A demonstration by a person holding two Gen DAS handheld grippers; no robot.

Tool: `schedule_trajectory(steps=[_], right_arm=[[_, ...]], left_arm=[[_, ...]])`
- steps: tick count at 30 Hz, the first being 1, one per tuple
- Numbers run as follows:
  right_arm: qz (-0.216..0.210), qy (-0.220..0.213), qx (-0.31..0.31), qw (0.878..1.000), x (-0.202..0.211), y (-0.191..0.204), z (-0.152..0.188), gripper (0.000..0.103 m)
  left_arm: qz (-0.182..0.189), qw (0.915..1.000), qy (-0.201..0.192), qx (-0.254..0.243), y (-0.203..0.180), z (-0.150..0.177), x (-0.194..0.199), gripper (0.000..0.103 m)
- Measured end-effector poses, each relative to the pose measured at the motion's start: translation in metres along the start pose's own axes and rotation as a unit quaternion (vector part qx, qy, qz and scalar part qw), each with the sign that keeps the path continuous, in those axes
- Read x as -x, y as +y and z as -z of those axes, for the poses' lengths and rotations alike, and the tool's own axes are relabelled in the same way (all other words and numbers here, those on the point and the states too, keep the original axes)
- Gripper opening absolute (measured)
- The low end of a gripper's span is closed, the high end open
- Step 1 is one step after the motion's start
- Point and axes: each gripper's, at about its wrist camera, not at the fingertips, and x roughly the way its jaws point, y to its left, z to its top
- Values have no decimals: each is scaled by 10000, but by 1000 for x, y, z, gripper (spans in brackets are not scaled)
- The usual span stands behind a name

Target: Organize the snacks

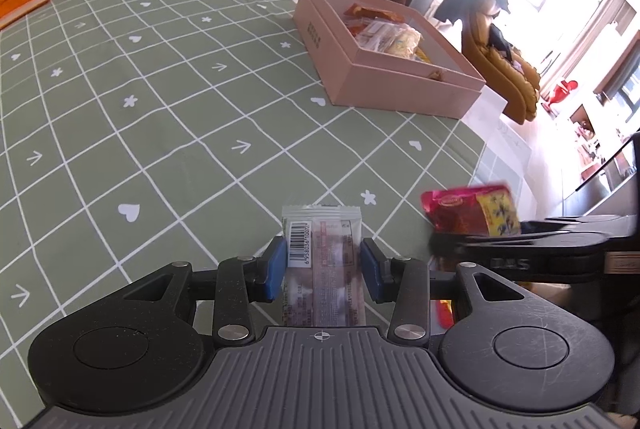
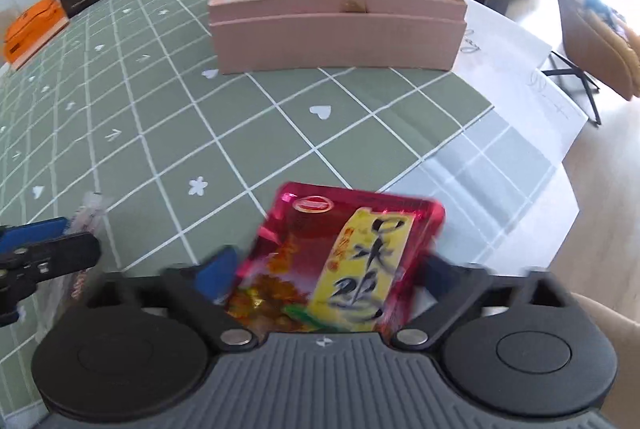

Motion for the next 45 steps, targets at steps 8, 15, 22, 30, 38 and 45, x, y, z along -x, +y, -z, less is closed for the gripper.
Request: schedule_trajectory(steps=[8,15,22,30,38,45], right_arm=[[-113,-143,431,9989,33,5,-1,21],[-260,-347,121,9990,53,-16,-18,20],[-308,-950,-59,9950,80,-45,-62,20],[-359,-1209,-284,9916,72,-80,-102,20],[-1397,-1571,-640,9756,53,-89,-171,20],[-1669,-1774,-1424,9594,8,-93,-220,43]], left_arm=[[86,10000,-32,-32,-4,-2,1,45],[516,9981,-299,-119,-22,-49,3,45],[939,9826,-1502,-556,-63,-193,-14,47],[1155,9866,-1110,294,-40,-244,-86,46],[379,9945,-795,574,11,-177,-61,45],[-18,9974,-415,582,22,-109,-50,45]])
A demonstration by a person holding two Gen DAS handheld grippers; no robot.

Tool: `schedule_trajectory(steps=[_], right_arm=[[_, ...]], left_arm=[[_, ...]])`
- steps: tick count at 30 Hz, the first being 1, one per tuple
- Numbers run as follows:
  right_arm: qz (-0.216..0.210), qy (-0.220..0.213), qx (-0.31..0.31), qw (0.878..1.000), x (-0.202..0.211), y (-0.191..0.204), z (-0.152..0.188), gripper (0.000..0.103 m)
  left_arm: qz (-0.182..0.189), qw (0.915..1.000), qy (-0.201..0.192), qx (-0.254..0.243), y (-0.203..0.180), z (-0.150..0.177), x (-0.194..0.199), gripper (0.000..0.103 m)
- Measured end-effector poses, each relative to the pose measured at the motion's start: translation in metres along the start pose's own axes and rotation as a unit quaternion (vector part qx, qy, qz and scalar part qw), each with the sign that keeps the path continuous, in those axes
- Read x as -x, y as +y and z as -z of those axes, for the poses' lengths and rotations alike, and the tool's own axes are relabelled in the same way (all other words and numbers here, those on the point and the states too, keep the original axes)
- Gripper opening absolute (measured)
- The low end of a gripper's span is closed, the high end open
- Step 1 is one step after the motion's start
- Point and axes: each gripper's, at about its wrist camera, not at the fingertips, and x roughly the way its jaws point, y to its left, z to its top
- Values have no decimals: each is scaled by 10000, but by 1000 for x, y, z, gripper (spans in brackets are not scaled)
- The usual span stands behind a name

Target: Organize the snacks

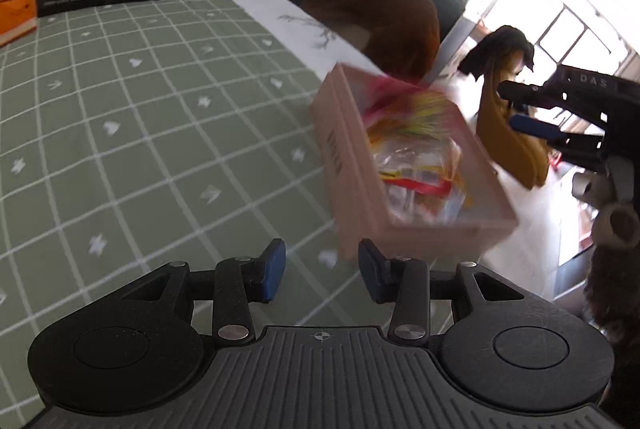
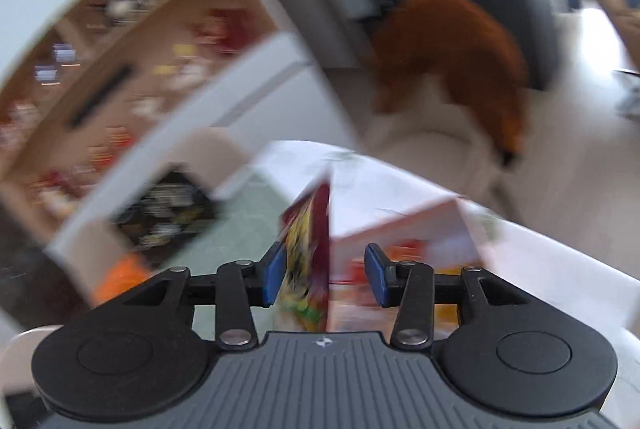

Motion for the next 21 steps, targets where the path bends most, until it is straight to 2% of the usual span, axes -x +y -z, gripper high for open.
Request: schedule_trajectory(steps=[4,8,9,12,17,19,21], right_arm=[[608,83,208,9979,22,-5,32,44],[1112,267,438,9925,52,3,86,65],[1195,311,472,9912,56,4,100,68],[1389,449,433,9883,61,9,143,68],[1753,820,567,9795,42,22,198,68],[1770,834,806,9773,33,28,212,70],[1858,647,1181,9733,25,39,216,72]], left_arm=[[-151,9988,5,-471,-9,34,11,45],[-290,9934,-233,-1088,-22,69,25,45],[-286,9917,-299,-1216,-24,75,27,45],[-495,9881,-376,-1405,-24,89,23,45],[-650,9858,-476,-1475,-16,94,11,46],[-701,9827,-615,-1599,-16,95,5,46],[-717,9803,-714,-1696,-18,93,-1,46]])
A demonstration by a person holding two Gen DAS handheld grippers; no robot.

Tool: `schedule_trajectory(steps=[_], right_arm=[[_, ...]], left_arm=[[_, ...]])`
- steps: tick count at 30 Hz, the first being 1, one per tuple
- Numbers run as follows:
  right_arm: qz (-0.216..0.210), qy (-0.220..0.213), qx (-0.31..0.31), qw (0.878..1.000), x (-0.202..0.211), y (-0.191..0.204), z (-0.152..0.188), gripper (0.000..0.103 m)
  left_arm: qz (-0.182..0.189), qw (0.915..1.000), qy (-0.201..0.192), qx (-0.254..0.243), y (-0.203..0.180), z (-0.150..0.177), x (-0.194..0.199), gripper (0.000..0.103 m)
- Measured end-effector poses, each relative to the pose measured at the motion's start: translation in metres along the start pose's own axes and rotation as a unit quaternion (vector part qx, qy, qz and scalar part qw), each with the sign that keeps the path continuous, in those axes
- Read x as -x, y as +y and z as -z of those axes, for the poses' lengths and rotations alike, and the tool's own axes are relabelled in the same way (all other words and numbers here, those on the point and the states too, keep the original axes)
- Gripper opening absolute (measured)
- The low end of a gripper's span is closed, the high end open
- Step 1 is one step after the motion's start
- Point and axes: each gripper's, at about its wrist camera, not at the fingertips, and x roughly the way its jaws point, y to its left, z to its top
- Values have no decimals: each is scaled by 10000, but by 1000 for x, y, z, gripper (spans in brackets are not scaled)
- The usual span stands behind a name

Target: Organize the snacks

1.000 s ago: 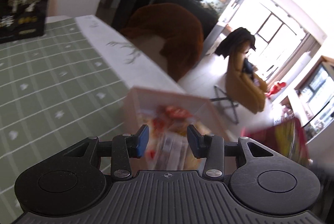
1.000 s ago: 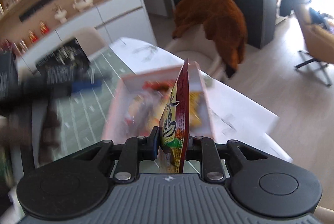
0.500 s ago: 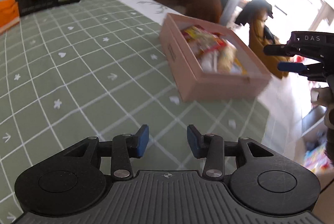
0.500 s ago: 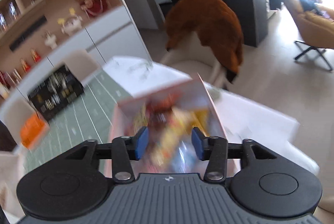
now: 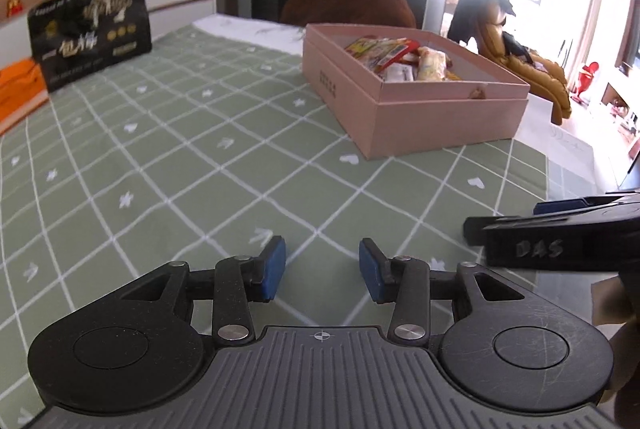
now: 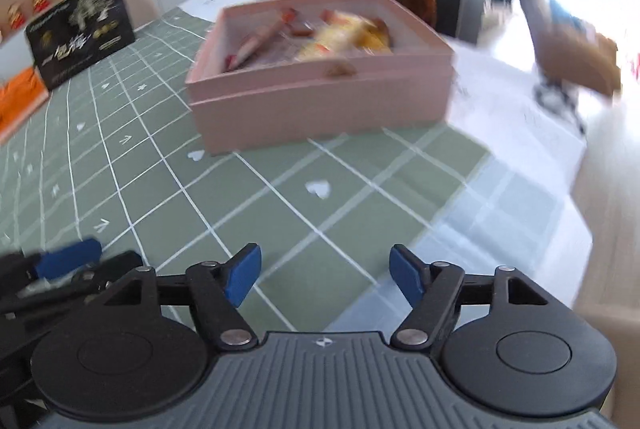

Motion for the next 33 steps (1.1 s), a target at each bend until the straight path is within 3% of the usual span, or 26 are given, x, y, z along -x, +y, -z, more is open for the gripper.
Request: schedule_trajectory(steps=[4,6,21,33], right_arm=[[176,-152,16,9997,-12,6,-4,87],[308,-166,-56,9994,-18,-2,-4,102],[324,-836,-80,9959,-26,-13,8,103],[296,-834,-81,9960,-25,-13,8,103]], left_arm=[[-123,9997,-162,-113,-2,-6,-14,46],[-186,9995,-221,-117,-4,-8,-19,46],[-147,9994,-301,-72,-10,-13,-29,46],[-163,9994,-315,-66,-8,-13,-28,46]])
